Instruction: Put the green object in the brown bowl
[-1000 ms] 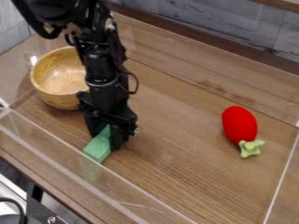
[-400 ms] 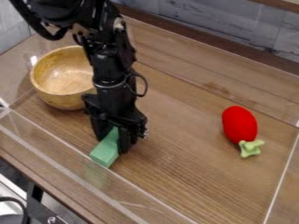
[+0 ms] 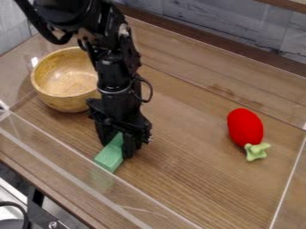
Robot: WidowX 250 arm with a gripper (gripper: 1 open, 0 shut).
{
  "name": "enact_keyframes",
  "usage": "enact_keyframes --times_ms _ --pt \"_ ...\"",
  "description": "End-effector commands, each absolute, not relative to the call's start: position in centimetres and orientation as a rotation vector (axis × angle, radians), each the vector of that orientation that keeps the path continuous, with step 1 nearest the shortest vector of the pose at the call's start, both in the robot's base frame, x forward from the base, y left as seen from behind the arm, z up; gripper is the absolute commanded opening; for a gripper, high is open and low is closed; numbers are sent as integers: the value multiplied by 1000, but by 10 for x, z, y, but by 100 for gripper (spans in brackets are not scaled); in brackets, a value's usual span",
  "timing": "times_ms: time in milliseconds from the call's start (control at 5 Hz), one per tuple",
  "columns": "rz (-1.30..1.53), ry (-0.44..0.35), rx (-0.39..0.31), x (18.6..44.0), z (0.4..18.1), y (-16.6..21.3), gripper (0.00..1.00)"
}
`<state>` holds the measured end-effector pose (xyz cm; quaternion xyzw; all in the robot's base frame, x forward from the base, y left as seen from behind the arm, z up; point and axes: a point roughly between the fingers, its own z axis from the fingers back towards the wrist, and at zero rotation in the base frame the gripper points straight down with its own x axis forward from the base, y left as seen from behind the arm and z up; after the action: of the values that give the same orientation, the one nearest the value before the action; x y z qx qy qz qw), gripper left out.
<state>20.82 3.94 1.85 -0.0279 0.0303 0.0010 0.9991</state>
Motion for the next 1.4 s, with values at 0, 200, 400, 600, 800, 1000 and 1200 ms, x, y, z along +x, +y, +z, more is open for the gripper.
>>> enact_keyframes --times_ms 0,200,400,600,800,1000,1200 --pt "-66 15 -59 215 31 42 0" --pt "-42 -10 -66 220 43 44 0" --pt "-2 -50 -74 227 62 52 0" --pt "115 -91 -72 234 79 73 0" --pt "214 -111 -67 237 81 103 0" --pt "170 -116 -69 234 84 137 0" --pt "99 -108 -89 232 82 156 0"
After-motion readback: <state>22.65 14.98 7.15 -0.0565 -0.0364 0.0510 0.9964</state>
